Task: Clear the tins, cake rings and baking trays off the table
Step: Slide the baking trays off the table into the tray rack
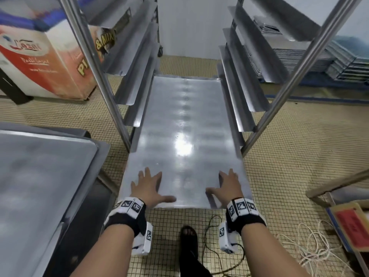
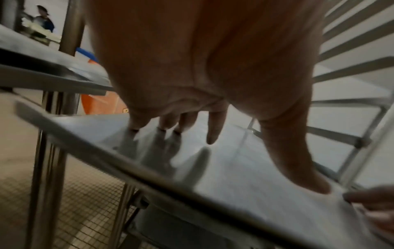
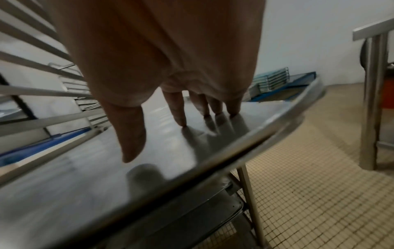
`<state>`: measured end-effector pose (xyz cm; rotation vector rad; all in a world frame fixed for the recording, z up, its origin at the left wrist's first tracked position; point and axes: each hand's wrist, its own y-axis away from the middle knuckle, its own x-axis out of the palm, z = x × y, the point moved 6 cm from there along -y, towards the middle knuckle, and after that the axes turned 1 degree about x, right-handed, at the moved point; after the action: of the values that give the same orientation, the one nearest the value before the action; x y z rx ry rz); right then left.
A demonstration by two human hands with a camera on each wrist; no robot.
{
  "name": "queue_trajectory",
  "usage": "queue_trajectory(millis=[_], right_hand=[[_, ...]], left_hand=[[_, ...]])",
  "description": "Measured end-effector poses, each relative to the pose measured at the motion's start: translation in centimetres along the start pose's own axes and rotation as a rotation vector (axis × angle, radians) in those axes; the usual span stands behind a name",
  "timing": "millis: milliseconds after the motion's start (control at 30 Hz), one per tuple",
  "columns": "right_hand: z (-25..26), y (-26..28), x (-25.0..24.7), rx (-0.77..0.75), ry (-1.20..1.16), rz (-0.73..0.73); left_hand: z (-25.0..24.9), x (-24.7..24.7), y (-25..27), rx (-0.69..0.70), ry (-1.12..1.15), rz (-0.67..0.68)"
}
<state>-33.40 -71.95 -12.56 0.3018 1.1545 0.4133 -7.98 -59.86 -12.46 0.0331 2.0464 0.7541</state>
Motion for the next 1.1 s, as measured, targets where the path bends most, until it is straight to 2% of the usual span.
queue_trajectory(millis=[100, 200, 367, 600, 1100], right_hand=[[-0.4, 3.0, 1.2, -0.123, 0.028, 0.023], [-1.0, 4.7, 2.7, -0.240, 0.126, 0.033], [-0.9, 4.1, 3.0, -0.351, 0.338, -0.171], [-0.2, 2.0, 2.9, -0.380, 0.377, -0.245], [3.1, -7.2, -1.2, -0.365, 0.370, -0.206]], left_hand=[[0.1, 1.0, 1.9, 0.082, -0.034, -0.011], [0.2, 1.7, 2.5, 0.089, -0.170, -0.066], [-0.4, 2.4, 1.8, 0.062, -0.325, -0.138], [-0.9, 1.4, -0.2, 0.033, -0.342, -0.142], [-3.2, -3.7, -8.3, 0.023, -0.259, -0.160]])
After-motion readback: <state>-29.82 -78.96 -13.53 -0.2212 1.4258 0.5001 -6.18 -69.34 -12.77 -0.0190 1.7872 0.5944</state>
